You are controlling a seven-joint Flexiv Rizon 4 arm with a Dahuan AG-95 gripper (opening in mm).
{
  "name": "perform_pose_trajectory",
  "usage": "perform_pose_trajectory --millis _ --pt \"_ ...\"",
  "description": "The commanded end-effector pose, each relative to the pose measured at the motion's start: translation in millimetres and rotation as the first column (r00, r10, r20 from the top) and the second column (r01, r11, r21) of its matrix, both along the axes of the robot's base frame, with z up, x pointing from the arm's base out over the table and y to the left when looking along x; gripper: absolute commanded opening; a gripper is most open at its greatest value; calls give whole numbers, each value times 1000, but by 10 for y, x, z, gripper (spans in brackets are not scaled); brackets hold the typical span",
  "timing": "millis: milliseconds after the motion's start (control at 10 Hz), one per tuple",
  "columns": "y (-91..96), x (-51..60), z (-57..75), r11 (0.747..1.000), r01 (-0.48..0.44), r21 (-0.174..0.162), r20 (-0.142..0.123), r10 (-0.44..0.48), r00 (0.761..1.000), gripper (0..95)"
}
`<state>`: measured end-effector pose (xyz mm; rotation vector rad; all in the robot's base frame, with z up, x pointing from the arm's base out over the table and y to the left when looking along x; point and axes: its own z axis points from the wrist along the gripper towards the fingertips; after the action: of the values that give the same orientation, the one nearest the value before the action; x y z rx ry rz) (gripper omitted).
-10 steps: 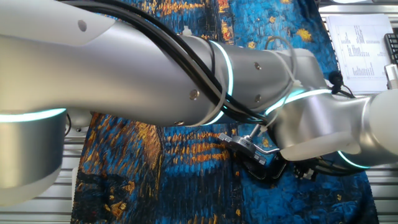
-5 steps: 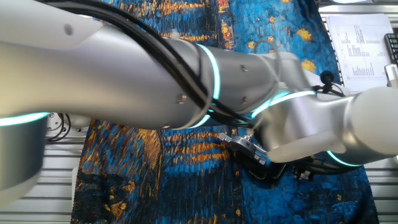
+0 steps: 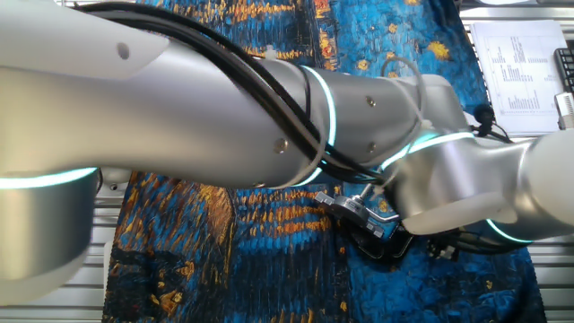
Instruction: Pull up the lever
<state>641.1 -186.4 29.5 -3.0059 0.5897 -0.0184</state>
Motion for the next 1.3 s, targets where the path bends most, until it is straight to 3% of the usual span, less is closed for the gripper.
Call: perform_pose_trajectory --millis 100,200,300,1000,1300 --pt "-5 -6 3 1000 14 -5 -2 -14 1000 190" --pt "-3 -6 3 1000 25 -5 -5 -25 1000 190" --pt "-3 -6 3 1000 27 -6 -8 -27 1000 0" --pt "-9 0 32 999 43 -20 -18 -44 999 0" --pt "-16 12 106 998 46 -31 -21 -47 999 0"
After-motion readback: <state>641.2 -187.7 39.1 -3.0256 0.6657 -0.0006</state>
